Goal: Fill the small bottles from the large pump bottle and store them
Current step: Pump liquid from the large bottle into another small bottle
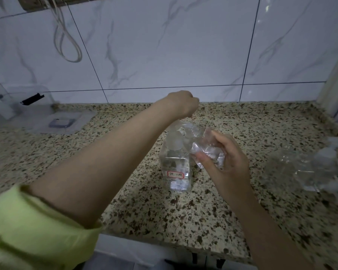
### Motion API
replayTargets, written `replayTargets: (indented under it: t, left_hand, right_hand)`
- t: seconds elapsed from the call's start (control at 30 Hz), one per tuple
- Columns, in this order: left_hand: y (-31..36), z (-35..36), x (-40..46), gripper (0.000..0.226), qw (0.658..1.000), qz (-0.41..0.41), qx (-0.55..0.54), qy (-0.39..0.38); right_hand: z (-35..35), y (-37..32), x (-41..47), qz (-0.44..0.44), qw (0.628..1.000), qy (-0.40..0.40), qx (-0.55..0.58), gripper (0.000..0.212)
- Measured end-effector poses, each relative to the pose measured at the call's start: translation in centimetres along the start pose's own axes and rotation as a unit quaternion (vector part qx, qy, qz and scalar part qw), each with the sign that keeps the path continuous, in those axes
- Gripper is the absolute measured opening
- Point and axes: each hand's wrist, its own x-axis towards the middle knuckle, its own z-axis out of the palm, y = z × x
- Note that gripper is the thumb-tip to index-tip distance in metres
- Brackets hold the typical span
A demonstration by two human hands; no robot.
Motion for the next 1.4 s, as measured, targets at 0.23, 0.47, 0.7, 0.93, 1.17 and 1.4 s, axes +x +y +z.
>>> replayTargets:
  t: [0.23, 0.47, 0.7, 0.93, 1.17, 1.4]
  left_hand:
    - [-1.1, 1.2, 0.5, 0.035, 0.998, -0.007, -0.061, 0.008]
    - [-1.1, 1.5, 0.7, 0.043, 0.989, -0.011, -0.141, -0.047]
    - [-1.6, 1.9, 1.3, 0.058, 0.992, -0.030, -0.111, -0.059]
    - [-1.8, 1.9, 1.1, 0.055, 0.995, -0.008, -0.087, -0.047]
    - [-1.4, 1.6, 0.9, 0.056, 0.996, -0.007, -0.056, -0.069]
    - [-1.6, 1.8, 0.8, 0.056, 0.996, 0.005, -0.045, -0.071]
  right_hand:
    - [-0.1, 0.3, -0.1, -0.017, 1.000, 0.002, -0.014, 0.048]
    - [-0.2, 0.4, -0.2, -0.016, 1.000, -0.004, -0.027, 0.048]
    - [-0.3, 0.4, -0.4, -0.009, 1.000, -0.006, -0.025, 0.050]
    - [-0.2, 0.2, -0.4, -0.008, 1.000, -0.002, -0.018, 0.048]
    - [-0.3, 0.1, -0.5, -0.005, 1.000, 0.005, -0.017, 0.046]
    - [-0.4, 0.1, -0.6, 0.006, 1.000, 0.004, -0.011, 0.047]
